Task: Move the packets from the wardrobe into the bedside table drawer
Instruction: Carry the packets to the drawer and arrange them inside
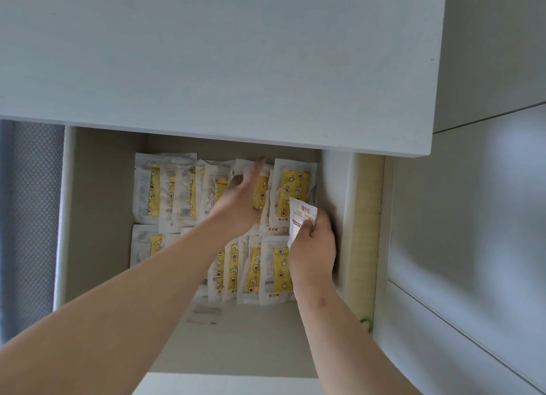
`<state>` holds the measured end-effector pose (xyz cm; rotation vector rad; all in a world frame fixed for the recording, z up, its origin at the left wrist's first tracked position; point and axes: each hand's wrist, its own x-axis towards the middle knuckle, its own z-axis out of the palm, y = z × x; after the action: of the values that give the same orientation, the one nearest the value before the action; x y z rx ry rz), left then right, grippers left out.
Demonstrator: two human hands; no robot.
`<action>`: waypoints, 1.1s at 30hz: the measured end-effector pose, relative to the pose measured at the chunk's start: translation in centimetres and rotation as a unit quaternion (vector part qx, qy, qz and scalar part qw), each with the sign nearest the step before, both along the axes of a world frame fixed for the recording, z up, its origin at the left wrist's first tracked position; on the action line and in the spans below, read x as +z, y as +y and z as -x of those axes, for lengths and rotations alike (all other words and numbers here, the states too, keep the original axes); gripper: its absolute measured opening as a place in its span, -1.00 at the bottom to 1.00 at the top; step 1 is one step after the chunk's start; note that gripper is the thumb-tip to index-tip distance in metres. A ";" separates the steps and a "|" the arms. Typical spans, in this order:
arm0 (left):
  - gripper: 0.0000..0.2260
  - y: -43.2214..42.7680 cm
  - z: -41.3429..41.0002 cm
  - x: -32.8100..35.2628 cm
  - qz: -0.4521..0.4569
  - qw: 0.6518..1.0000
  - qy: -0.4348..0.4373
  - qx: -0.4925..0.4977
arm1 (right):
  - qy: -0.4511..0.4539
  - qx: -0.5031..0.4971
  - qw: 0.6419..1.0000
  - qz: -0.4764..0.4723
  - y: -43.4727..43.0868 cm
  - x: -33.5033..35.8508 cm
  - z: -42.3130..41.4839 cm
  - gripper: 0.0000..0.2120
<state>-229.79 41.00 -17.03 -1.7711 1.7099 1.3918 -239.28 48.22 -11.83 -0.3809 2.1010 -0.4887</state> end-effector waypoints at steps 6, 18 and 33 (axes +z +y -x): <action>-0.36 0.2 -0.3 0.2 0.157 0.966 -0.154 -0.137 | 0.002 0.002 1.000 0.006 0.1 -0.3 0.0 -0.69; -0.43 -2.3 3.6 -2.3 0.084 0.961 -0.050 -0.260 | 0.022 0.017 0.999 0.032 0.5 -1.1 0.2 -0.69; -0.63 3.0 -0.5 5.3 -0.173 0.914 0.240 0.279 | -0.306 -0.229 0.921 0.078 -1.4 1.0 0.5 -0.55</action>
<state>-229.28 44.00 -11.73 -1.8835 1.0459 2.3667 -239.78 46.78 -10.85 0.1797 1.5268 -0.9210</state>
